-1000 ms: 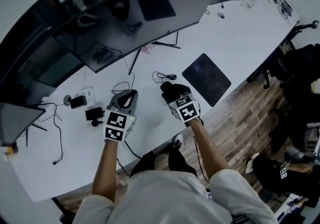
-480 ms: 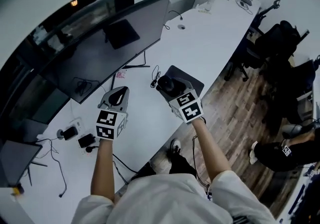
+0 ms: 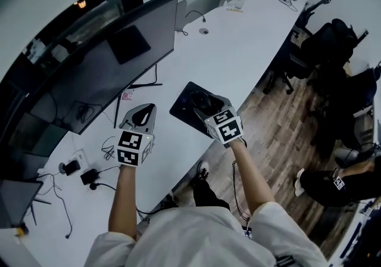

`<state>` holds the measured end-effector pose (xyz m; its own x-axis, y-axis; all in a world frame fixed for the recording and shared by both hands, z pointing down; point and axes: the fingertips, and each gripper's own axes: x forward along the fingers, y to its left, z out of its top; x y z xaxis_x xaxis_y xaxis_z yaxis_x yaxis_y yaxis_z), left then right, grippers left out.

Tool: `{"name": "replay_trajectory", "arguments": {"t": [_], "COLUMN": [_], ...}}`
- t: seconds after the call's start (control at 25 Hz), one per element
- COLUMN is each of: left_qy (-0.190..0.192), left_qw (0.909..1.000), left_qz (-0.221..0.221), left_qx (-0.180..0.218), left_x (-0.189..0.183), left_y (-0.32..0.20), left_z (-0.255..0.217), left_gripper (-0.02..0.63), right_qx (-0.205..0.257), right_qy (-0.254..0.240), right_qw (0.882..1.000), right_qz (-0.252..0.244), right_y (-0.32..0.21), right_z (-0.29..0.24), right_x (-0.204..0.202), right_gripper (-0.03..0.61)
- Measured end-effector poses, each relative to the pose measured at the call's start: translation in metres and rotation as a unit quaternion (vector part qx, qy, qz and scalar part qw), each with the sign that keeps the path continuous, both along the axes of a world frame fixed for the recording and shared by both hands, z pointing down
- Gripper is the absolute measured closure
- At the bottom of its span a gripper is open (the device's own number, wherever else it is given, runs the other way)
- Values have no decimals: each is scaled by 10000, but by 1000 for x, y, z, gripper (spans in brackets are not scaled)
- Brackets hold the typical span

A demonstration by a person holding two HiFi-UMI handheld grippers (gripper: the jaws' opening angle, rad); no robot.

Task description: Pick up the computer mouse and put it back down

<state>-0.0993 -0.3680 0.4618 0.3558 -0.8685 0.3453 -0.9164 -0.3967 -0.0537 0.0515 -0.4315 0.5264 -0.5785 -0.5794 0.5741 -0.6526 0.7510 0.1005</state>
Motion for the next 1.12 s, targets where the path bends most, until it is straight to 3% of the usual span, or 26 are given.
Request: {"name": "replay_trajectory", "arguments": {"t": [0.36, 0.64, 1.12], "left_qy": [-97, -91, -170], "left_qw": [9985, 9964, 9927], "left_qz": [-39, -52, 24], "left_qx": [-537, -846, -1191], "left_x": [36, 49, 51], "left_y": [-50, -77, -79], "left_z": [52, 84, 117], "left_gripper": [595, 595, 595], "right_qx": [-810, -1155, -1741], "right_qy": [227, 348, 533], "right_qw": [9964, 9924, 9809], "right_qz": [112, 226, 680], "right_y": [-49, -73, -76], "right_z": [94, 138, 203], "right_x": [46, 71, 97], "right_gripper": [301, 301, 296]}}
